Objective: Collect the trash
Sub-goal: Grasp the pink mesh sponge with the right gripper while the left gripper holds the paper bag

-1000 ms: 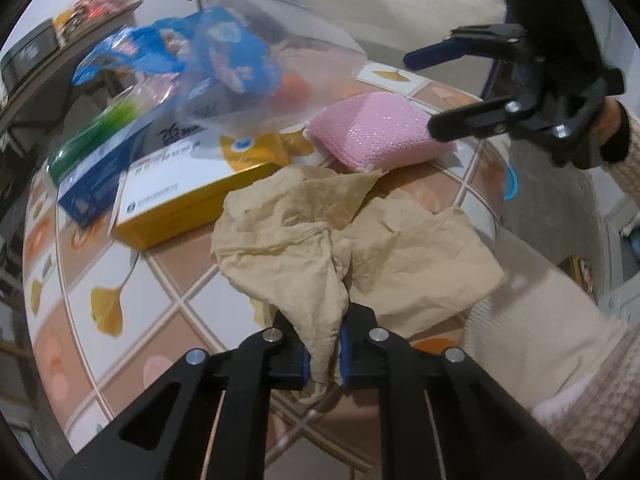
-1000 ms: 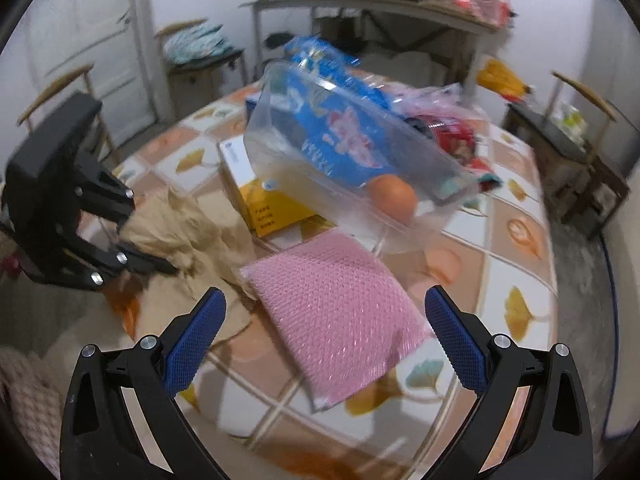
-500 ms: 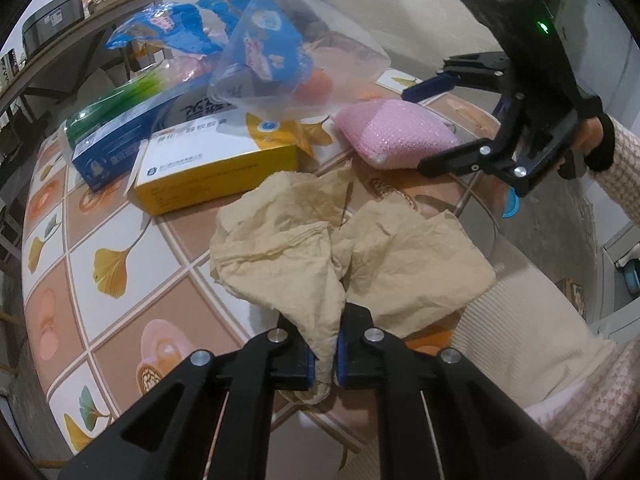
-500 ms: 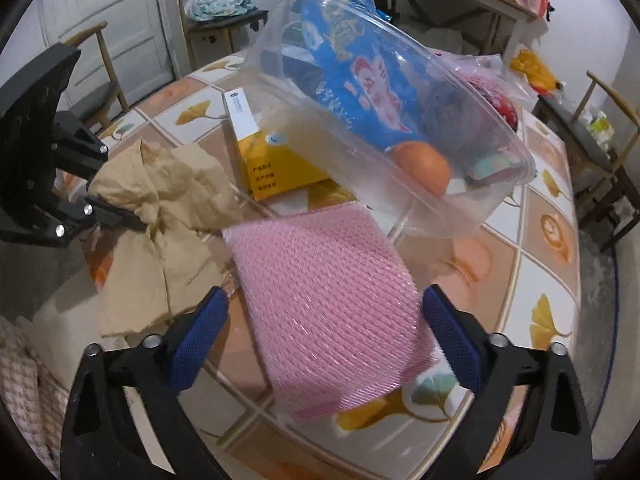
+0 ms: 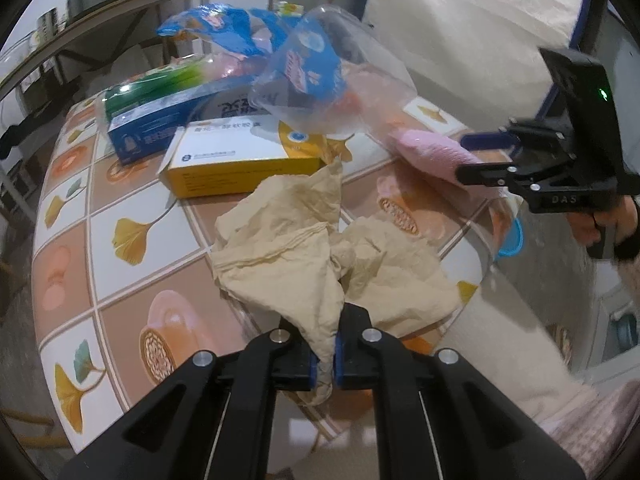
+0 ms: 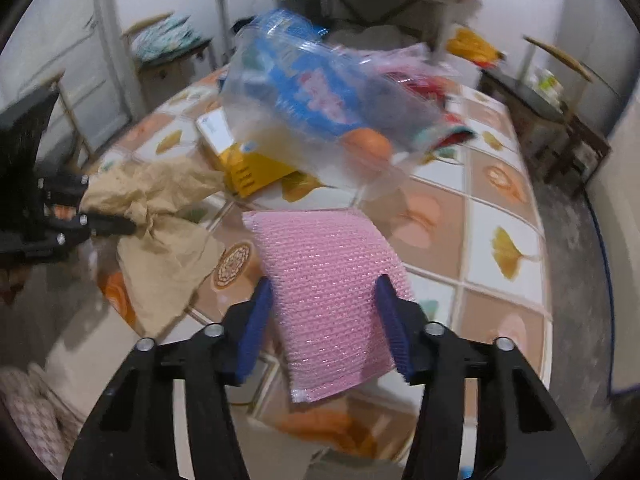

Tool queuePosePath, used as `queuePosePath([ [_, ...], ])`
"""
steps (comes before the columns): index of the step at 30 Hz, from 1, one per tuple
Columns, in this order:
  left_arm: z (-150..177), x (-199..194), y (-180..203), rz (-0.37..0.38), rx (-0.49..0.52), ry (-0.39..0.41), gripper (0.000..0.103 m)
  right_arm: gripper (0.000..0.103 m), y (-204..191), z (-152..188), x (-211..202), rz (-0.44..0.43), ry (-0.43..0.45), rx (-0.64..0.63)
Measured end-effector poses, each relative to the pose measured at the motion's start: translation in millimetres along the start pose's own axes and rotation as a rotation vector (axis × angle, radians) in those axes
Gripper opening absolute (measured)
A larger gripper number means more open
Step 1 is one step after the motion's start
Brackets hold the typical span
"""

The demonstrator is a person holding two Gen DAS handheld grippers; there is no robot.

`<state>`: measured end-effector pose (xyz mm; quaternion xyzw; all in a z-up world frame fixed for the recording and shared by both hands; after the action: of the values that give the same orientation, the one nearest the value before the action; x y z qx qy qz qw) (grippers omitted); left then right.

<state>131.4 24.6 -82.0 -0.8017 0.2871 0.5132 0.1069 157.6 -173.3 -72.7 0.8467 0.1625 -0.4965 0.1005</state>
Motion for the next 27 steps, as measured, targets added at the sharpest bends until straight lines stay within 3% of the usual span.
queuePosePath([
  [6, -6, -6, 6, 0.009, -0.066, 0.027, 0.005, 0.041, 8, 15, -9, 0.006, 0.051, 0.093],
  [10, -7, -2, 9, 0.007, -0.088, 0.015, 0.005, 0.044, -1, 14, -5, 0.042, 0.056, 0.038],
  [11, -7, 0, 8, 0.007, -0.089, 0.013, 0.005, 0.051, -2, 15, -4, 0.041, 0.054, 0.015],
  [12, -8, 2, 9, 0.006, -0.09, 0.01, 0.005, 0.065, -5, 15, -3, 0.041, 0.049, 0.001],
  [14, -6, 2, 10, 0.0, -0.089, 0.006, 0.005, 0.08, -7, 12, -2, 0.042, 0.047, -0.052],
  [18, -6, 6, 9, -0.011, -0.092, -0.007, 0.005, 0.095, -9, 5, -5, 0.023, 0.044, -0.149],
  [27, -4, 16, 4, 0.01, -0.111, -0.018, 0.005, 0.095, 12, -6, 38, -0.077, -0.181, -0.138],
])
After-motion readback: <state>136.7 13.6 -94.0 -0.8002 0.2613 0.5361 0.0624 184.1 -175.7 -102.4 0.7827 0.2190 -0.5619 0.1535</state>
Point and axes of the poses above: each gripper's, at about its wrist camera, not at the fingertips, and x roughly the way its jaws point, y to its right, z to its underside, the point moved 5 cm from there along x, roughly the way its jaws point, and after that the axes turned 8 degrees about -y, right-handed, at the moved point
